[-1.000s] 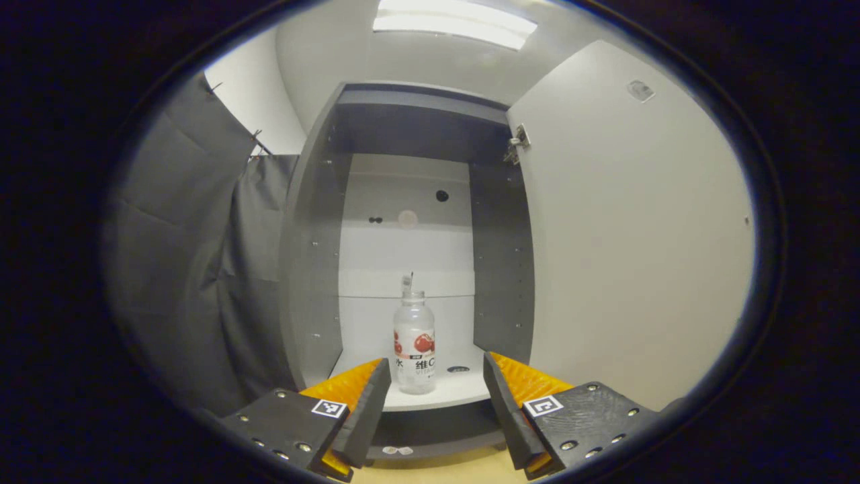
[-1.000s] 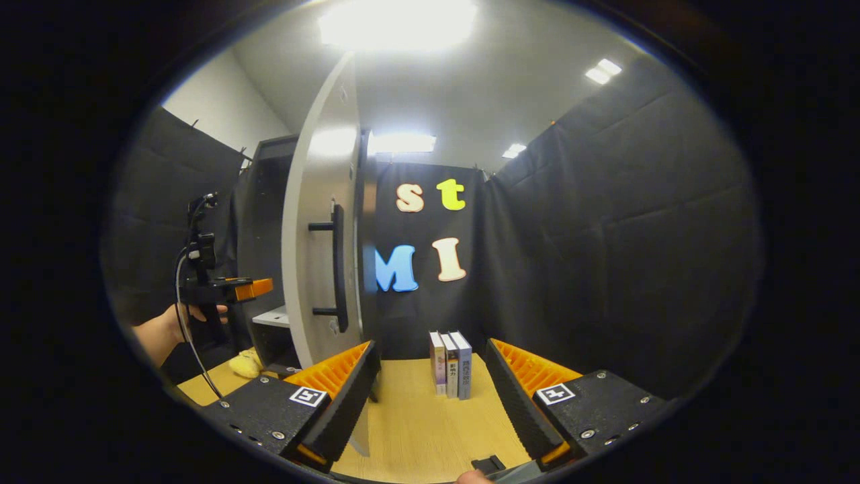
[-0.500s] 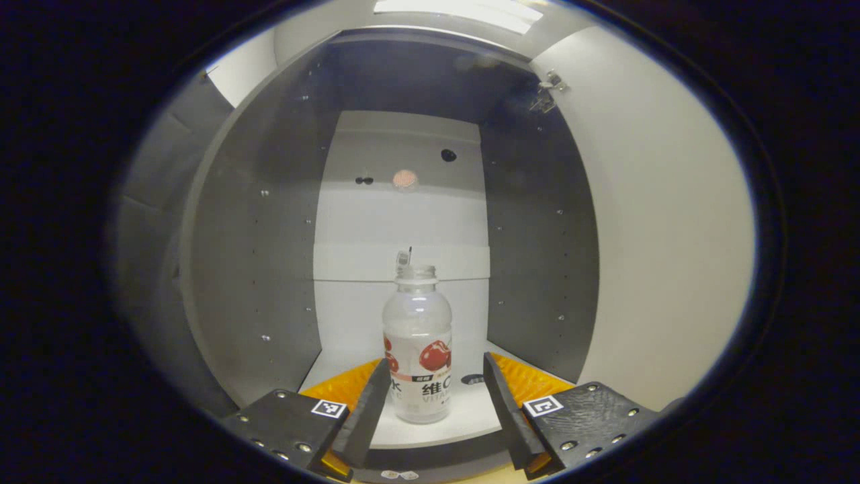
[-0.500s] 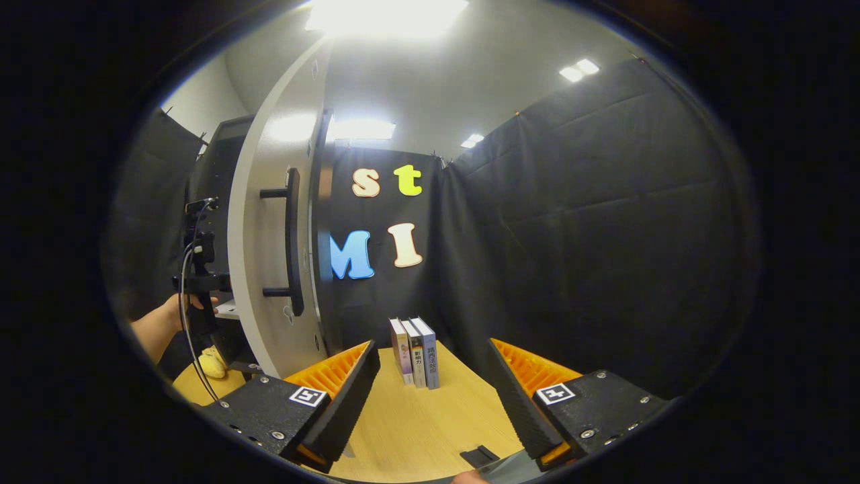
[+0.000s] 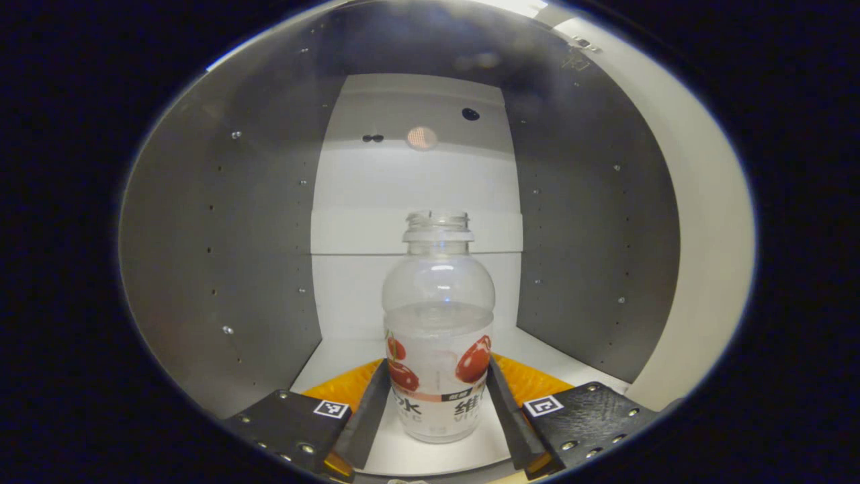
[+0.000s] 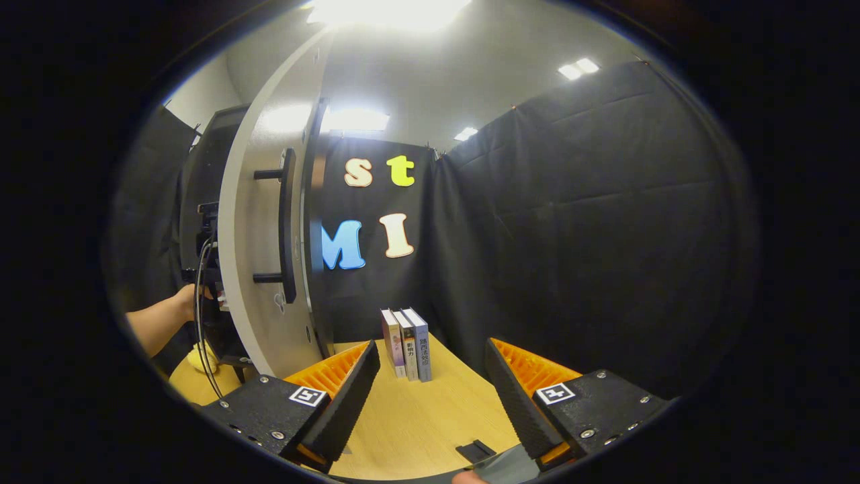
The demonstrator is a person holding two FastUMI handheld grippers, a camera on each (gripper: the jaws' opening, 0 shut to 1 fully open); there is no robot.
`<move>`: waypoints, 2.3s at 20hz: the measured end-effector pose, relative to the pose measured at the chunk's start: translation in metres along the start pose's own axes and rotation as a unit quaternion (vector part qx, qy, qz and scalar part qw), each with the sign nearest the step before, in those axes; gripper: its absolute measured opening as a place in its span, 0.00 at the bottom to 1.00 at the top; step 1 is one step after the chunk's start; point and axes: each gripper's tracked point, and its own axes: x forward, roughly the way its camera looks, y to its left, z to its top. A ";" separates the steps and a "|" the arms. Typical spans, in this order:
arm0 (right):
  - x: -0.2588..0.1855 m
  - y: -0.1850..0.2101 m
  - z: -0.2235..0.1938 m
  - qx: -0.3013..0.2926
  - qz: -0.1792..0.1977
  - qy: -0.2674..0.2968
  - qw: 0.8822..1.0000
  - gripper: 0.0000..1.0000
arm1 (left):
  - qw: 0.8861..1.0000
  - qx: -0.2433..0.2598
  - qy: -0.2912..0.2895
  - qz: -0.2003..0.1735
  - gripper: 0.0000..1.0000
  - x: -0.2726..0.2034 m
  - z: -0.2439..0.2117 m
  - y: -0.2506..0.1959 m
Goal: Open the cabinet door with the right hand, grasp the bottle in the cabinet with the left hand and place it on the coaster, then close the cabinet door with the right hand.
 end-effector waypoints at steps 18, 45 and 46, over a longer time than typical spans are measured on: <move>-0.007 -0.020 -0.010 0.008 0.103 0.009 0.995 0.97 | 0.998 0.008 -0.059 0.027 0.69 -0.173 0.032 -0.001; -0.018 -0.015 -0.057 0.013 0.157 0.057 0.986 0.96 | 0.996 -0.010 0.013 0.087 0.75 -0.400 -0.242 -0.002; -0.018 -0.015 -0.058 0.009 0.156 0.058 0.986 0.96 | 0.996 -0.008 0.020 0.090 0.75 -0.405 -0.256 -0.001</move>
